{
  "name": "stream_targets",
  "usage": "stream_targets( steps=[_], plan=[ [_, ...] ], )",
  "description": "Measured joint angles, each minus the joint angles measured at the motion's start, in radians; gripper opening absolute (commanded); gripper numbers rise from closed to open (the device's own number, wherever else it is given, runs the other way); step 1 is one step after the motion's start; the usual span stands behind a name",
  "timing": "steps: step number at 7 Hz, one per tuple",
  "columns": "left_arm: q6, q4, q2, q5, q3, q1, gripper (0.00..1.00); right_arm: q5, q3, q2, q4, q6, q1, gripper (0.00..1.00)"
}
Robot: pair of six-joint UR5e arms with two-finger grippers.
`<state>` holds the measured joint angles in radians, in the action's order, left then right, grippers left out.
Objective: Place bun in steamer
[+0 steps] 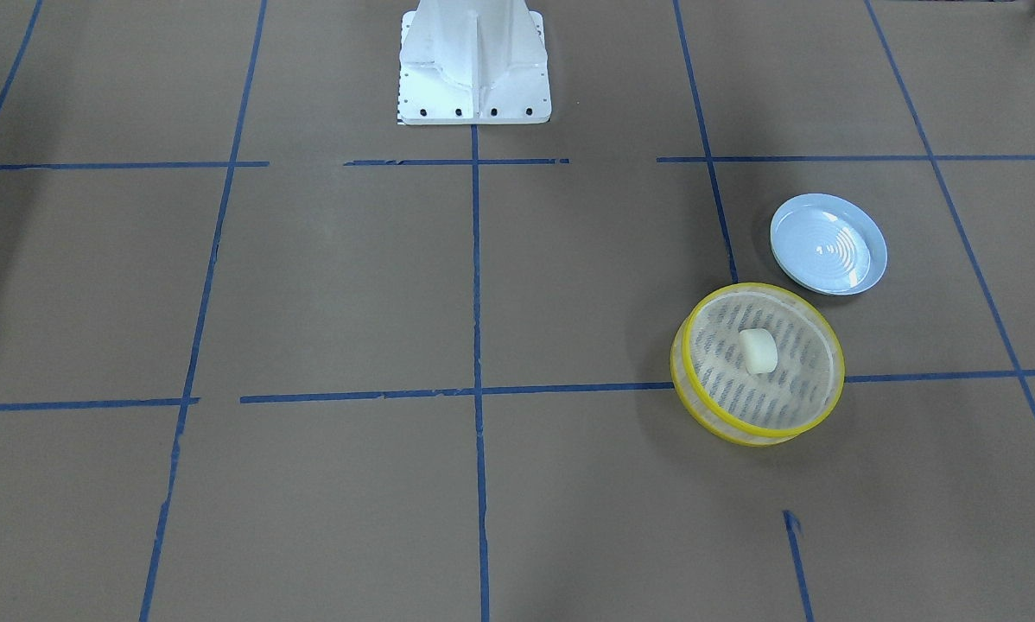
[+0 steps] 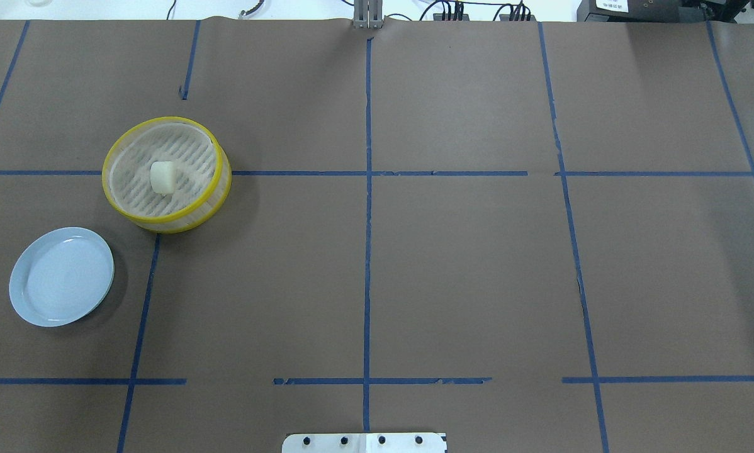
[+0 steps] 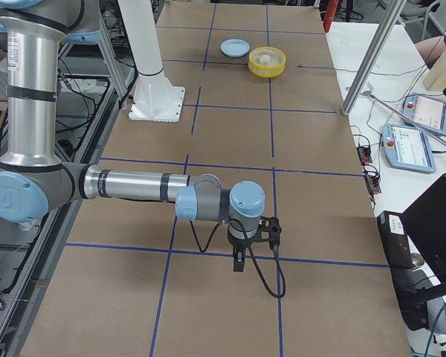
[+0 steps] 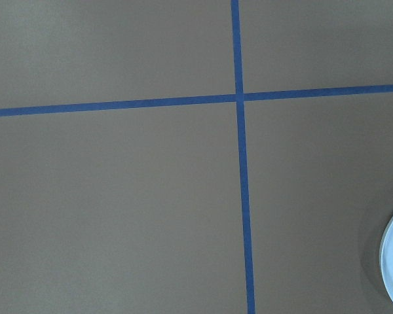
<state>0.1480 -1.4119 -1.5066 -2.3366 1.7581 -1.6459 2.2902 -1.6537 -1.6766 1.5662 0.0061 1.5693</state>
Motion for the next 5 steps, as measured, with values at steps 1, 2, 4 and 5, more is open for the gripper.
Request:
stream_targets(
  steps=[1, 2, 4, 5],
  plan=[
    [0.001, -0.001, -0.002, -0.001, -0.003, 0.001, 1.0, 0.0, 0.0, 0.0, 0.0, 0.0, 0.0, 1.0],
    [0.001, -0.001, -0.004, -0.002, -0.009, 0.001, 1.0, 0.0, 0.0, 0.0, 0.0, 0.0, 0.0, 1.0],
    [0.002, -0.007, -0.011, -0.003, -0.028, 0.002, 1.0, 0.0, 0.0, 0.0, 0.0, 0.0, 0.0, 1.0],
    [0.002, -0.024, -0.013, -0.003, -0.041, 0.002, 1.0, 0.0, 0.0, 0.0, 0.0, 0.0, 0.0, 1.0]
  ],
)
